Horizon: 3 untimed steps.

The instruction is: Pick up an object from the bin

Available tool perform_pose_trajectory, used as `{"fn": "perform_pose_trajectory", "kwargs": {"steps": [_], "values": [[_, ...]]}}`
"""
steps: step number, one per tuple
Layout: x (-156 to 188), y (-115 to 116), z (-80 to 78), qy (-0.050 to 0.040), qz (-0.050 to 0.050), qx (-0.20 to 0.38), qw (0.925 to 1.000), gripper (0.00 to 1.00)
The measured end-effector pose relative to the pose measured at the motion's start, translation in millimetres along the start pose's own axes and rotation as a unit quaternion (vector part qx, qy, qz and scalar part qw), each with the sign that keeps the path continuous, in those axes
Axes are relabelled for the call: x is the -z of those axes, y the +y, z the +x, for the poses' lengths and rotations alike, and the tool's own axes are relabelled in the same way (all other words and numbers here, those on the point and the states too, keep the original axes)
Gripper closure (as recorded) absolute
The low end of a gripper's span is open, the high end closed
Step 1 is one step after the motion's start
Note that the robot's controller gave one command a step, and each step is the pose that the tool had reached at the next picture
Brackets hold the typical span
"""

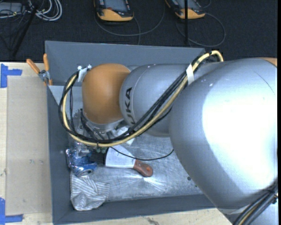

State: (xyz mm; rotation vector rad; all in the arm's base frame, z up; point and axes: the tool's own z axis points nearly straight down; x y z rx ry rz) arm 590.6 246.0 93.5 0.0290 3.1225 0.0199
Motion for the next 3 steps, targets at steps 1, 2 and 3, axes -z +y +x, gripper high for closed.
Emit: {"fn": "perform_pose_trajectory", "kwargs": {"steps": [1, 2, 3], "values": [[0.0, 0.0, 0.0, 0.0000, 0.000, 0.000, 1.0000, 1.00], [0.0, 0.1, 0.1, 0.0001, 0.000, -0.001, 1.0000, 1.00], [-0.1, 0.1, 0.1, 0.0001, 0.000, -0.001, 1.0000, 1.00]]}}
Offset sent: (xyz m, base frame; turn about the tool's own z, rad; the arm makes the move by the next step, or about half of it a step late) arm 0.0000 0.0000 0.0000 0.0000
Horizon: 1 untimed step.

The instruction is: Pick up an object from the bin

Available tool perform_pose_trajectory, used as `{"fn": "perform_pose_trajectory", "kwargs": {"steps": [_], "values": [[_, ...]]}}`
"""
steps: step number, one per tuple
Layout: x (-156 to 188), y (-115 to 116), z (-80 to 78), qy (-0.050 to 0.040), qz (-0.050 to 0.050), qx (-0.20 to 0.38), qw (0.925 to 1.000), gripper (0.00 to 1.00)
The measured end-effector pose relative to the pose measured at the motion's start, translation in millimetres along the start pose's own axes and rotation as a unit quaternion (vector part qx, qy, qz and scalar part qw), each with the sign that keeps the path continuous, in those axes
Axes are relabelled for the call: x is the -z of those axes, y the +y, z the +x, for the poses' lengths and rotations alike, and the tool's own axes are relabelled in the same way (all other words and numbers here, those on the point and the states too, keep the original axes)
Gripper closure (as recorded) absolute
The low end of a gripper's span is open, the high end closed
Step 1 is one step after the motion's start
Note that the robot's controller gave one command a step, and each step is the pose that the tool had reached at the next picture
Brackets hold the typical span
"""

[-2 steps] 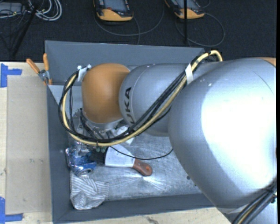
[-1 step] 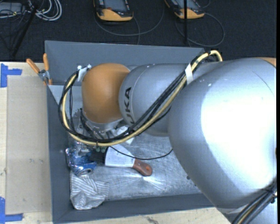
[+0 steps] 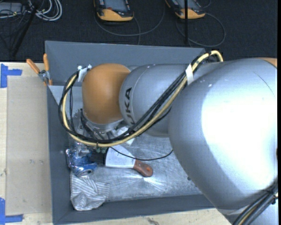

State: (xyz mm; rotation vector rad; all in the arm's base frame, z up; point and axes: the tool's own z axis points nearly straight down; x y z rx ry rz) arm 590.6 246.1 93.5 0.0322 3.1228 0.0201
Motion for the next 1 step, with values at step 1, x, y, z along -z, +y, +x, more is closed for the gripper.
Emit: {"fn": "perform_pose_trajectory", "kwargs": {"steps": [1], "values": [[0.0, 0.0, 0.0, 0.0000, 0.000, 0.000, 1.0000, 1.00]]}}
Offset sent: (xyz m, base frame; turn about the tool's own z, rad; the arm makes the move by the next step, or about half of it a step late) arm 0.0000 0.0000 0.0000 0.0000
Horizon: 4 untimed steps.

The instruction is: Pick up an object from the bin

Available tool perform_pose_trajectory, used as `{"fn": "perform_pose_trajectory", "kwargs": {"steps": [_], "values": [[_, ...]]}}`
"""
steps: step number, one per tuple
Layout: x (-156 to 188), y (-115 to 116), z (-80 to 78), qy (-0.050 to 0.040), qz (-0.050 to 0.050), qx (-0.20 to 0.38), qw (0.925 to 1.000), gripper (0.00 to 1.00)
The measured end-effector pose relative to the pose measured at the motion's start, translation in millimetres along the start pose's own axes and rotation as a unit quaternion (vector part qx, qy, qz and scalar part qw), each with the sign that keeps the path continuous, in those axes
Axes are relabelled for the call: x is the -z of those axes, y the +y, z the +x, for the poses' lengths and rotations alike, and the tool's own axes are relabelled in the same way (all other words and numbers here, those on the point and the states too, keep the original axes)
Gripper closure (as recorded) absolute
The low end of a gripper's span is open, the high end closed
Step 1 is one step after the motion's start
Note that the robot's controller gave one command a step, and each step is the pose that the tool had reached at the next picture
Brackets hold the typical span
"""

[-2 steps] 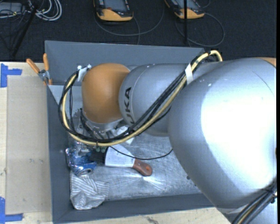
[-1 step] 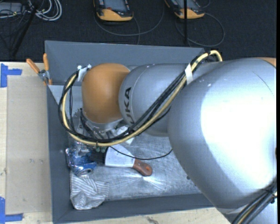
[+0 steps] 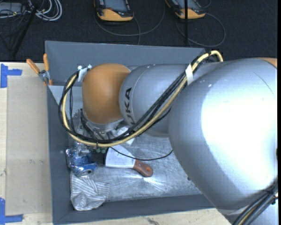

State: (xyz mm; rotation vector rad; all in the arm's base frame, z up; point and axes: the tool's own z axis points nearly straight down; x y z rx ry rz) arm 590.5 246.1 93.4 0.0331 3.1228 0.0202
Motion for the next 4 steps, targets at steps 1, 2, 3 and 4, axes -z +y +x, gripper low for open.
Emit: {"fn": "perform_pose_trajectory", "kwargs": {"steps": [1, 2, 3, 4], "values": [[0.0, 0.0, 0.0, 0.0000, 0.000, 0.000, 1.0000, 1.00], [0.0, 0.0, 0.0, 0.0000, 0.000, 0.000, 1.0000, 1.00], [0.0, 0.0, 0.0, 0.0000, 0.000, -0.001, 1.0000, 1.00], [0.0, -0.1, 0.0, 0.0000, 0.000, -0.001, 1.0000, 1.00]]}}
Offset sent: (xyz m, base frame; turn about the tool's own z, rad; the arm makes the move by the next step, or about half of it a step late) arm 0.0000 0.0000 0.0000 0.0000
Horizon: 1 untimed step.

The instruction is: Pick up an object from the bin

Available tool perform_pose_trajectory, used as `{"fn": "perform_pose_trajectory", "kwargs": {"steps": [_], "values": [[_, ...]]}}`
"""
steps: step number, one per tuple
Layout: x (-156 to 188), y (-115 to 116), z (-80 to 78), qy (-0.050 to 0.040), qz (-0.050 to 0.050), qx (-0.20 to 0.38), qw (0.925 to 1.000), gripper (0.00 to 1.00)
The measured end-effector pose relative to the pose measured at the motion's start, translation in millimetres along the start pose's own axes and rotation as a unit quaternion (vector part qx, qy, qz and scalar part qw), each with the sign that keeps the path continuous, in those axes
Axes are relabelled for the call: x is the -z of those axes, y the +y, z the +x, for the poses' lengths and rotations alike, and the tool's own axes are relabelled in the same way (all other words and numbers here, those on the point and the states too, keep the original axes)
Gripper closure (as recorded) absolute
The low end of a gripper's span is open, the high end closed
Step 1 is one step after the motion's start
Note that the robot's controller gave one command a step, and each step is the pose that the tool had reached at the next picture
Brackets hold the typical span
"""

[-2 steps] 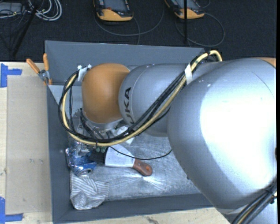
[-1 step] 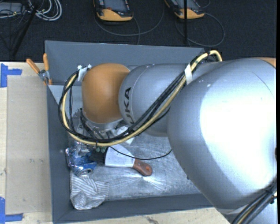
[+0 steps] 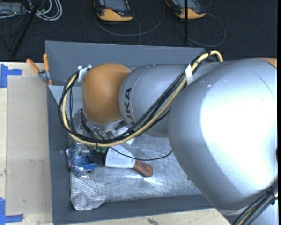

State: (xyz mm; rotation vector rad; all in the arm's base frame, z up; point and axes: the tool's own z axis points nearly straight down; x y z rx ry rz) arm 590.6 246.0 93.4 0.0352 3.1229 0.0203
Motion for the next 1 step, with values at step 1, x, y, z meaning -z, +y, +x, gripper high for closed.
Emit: {"fn": "perform_pose_trajectory", "kwargs": {"steps": [1], "values": [[0.0, 0.0, 0.0, 0.0000, 0.000, 0.000, 1.0000, 1.00]]}}
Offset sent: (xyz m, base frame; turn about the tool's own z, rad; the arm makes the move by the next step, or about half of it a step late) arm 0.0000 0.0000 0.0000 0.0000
